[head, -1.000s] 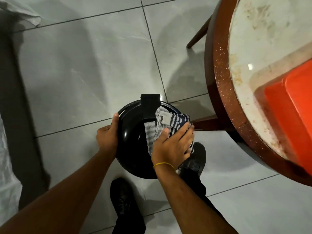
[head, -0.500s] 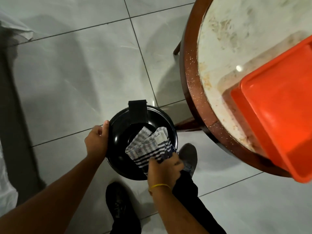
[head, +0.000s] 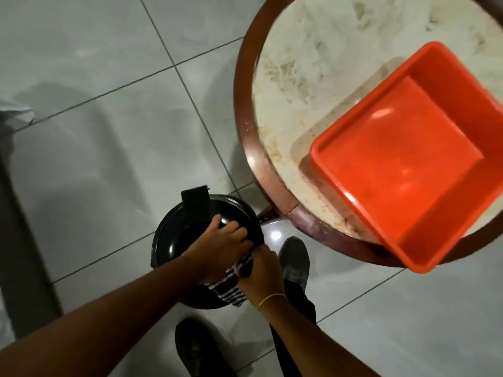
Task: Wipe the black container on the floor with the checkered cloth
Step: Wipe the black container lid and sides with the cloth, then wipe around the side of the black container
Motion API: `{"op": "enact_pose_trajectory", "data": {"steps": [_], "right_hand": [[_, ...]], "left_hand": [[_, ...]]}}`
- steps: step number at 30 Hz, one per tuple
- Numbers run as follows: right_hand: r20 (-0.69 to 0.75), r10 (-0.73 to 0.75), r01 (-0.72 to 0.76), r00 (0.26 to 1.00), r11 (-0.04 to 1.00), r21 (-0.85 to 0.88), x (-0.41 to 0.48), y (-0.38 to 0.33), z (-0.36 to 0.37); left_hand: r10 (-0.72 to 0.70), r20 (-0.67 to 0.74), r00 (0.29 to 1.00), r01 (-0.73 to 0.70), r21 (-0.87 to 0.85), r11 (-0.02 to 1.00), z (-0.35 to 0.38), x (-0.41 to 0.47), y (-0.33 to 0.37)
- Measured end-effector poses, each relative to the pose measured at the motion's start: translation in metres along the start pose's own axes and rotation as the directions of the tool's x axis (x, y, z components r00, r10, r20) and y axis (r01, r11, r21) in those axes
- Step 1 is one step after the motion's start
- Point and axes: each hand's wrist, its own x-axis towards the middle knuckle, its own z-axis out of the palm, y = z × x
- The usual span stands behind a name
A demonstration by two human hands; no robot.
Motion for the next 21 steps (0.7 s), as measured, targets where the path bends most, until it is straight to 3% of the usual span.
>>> {"op": "enact_pose_trajectory", "data": {"steps": [3, 5, 8, 10, 15, 17, 21], "right_hand": [[0.069, -0.094, 0.094, 0.993, 0.996, -0.005, -0.016, -0.007, -0.029], [0.067, -0.150, 0.151, 0.986, 0.989, -0.003, -0.030, -0.015, -0.059], [-0.183, -0.252, 0.257, 0.950, 0.966, 0.000, -0.055, -0.030, -0.128], [-0.297, -0.291, 0.331, 0.910, 0.938, 0.097, -0.074, -0.042, -0.181], [-0.348, -0.291, 0.388, 0.891, 0.887, 0.252, -0.111, -0.051, -0.316], [-0.437, -0.275, 0.406, 0.856, 0.882, 0.240, -0.115, -0.045, -0.361], [-0.591, -0.262, 0.385, 0.763, 0.918, 0.091, -0.108, -0.027, -0.406]], "left_hand": [[0.049, 0.037, 0.998, -0.052, 0.076, 0.996, -0.036, -0.003, -0.008], [0.066, 0.044, 0.997, -0.065, -0.032, 0.997, -0.073, -0.009, -0.012], [0.145, -0.116, 0.983, -0.164, -0.184, 0.969, -0.157, -0.014, -0.018], [0.174, -0.186, 0.967, -0.212, -0.213, 0.954, -0.223, -0.013, -0.024], [0.220, -0.326, 0.919, -0.241, -0.025, 0.970, -0.371, 0.014, -0.023], [0.257, -0.426, 0.867, -0.254, 0.065, 0.965, -0.409, 0.034, -0.019], [0.223, -0.565, 0.795, -0.221, 0.072, 0.973, -0.431, 0.074, -0.008]]}}
